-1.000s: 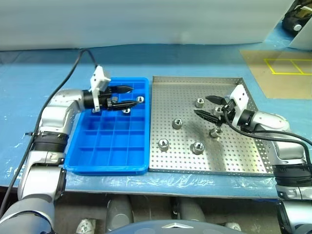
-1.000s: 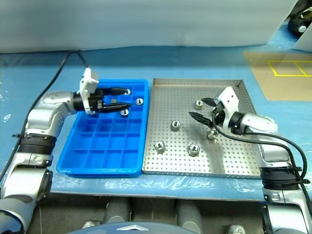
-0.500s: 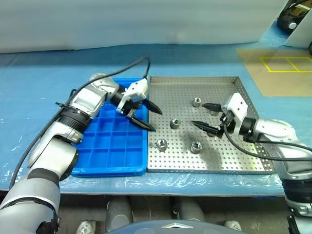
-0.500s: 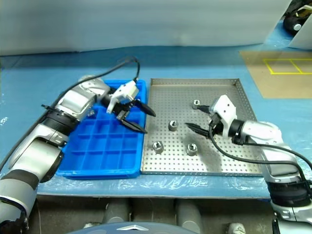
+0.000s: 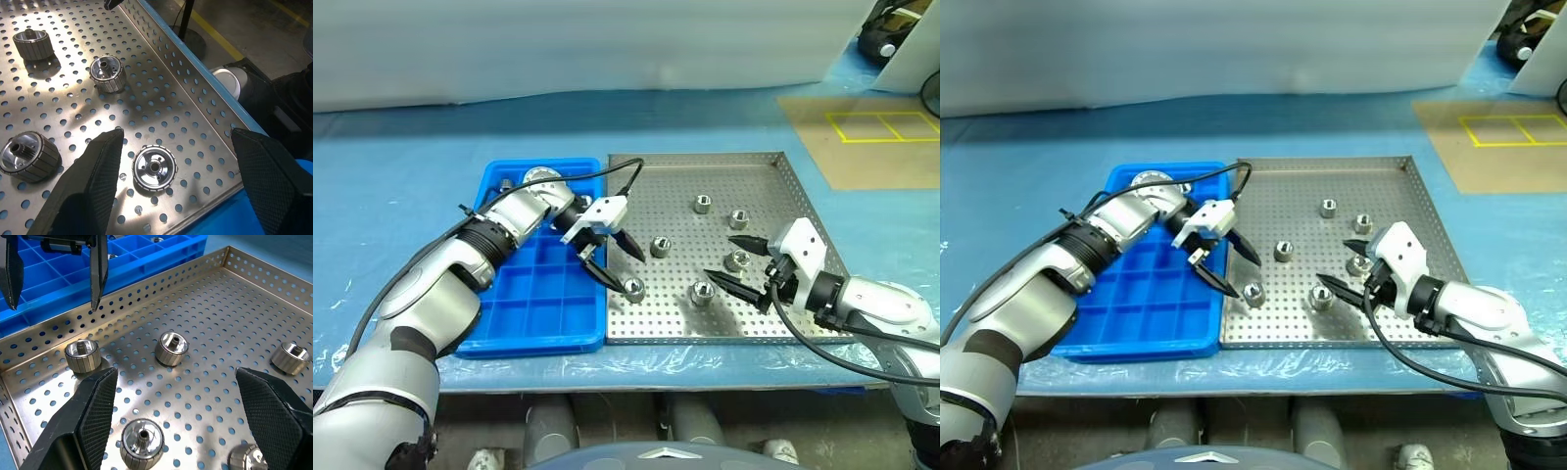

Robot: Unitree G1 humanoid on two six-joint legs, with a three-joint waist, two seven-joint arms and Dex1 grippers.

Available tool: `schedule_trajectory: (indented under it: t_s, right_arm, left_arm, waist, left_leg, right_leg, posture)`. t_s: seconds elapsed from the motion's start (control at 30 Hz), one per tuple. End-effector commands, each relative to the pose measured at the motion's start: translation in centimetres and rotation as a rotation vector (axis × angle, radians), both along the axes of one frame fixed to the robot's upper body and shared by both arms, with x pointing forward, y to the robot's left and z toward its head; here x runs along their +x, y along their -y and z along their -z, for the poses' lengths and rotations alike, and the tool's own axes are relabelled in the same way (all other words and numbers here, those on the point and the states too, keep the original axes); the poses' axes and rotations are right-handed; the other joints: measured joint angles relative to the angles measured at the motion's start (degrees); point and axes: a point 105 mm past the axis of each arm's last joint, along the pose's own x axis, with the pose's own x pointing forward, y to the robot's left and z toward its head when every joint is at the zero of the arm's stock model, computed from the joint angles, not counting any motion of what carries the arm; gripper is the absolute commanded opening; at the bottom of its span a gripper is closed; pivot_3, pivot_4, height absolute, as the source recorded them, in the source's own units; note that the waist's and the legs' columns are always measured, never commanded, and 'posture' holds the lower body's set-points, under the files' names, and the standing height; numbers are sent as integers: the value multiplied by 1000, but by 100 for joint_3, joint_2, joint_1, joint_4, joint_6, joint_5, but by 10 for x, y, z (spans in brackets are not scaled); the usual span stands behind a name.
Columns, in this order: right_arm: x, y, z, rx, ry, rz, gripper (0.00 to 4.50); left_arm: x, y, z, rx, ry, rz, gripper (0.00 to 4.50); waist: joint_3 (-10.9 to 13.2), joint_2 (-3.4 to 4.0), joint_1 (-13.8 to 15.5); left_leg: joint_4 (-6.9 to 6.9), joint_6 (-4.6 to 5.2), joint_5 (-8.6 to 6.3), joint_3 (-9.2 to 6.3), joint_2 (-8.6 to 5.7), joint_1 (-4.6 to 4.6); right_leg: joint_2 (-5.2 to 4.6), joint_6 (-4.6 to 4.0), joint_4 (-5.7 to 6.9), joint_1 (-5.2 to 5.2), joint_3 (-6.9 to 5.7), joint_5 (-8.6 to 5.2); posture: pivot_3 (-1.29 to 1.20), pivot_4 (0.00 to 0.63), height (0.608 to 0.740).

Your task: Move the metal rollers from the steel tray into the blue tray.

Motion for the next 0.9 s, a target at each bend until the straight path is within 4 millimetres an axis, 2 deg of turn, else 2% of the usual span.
schedule_trajectory:
  t_s: [0.03,0.3,0.53,0.6,0.77,0.9]
  right_arm:
    - [-5,1,-13,-9,51,6,3951]
    - [-13,-1,-13,-7,53,17,3951]
    - [-26,-6,-12,-12,32,14,3951]
    - [-27,-7,-12,-13,31,16,3951]
    - [-28,-4,-12,-17,32,46,3951]
    - [-28,-3,-12,-16,35,60,3951]
  left_arm:
    - [0,4,-2,-4,28,32,3691]
    - [-3,4,40,134,113,125,3691]
    - [-5,9,64,212,155,180,3691]
    - [-5,7,68,233,171,195,3691]
    - [2,3,78,339,236,204,3691]
    - [8,1,76,374,267,184,3691]
  waist:
    - [0,0,-51]
    - [-1,0,-144]
    - [-42,22,-191]
    - [-56,32,-227]
    - [-90,25,-334]
    - [-95,16,-522]
  left_leg:
    - [0,0,0,0,0,2]
    - [10,10,-6,0,0,11]
    - [23,47,-29,0,-1,60]
    - [32,53,-33,0,-4,73]
    - [54,63,-39,0,-8,88]
    - [56,63,-39,-3,-8,43]
  right_leg:
    - [0,0,0,1,0,0]
    - [0,1,-4,19,1,0]
    - [-3,5,-15,73,3,-3]
    - [-6,44,-16,92,7,-26]
    - [-8,61,-25,118,15,-36]
    - [-7,64,-28,74,13,-36]
  posture:
    - [-529,150,740]
    - [-567,150,740]
    - [-611,150,740]
    - [-614,150,740]
    - [-629,150,740]
    - [-629,150,740]
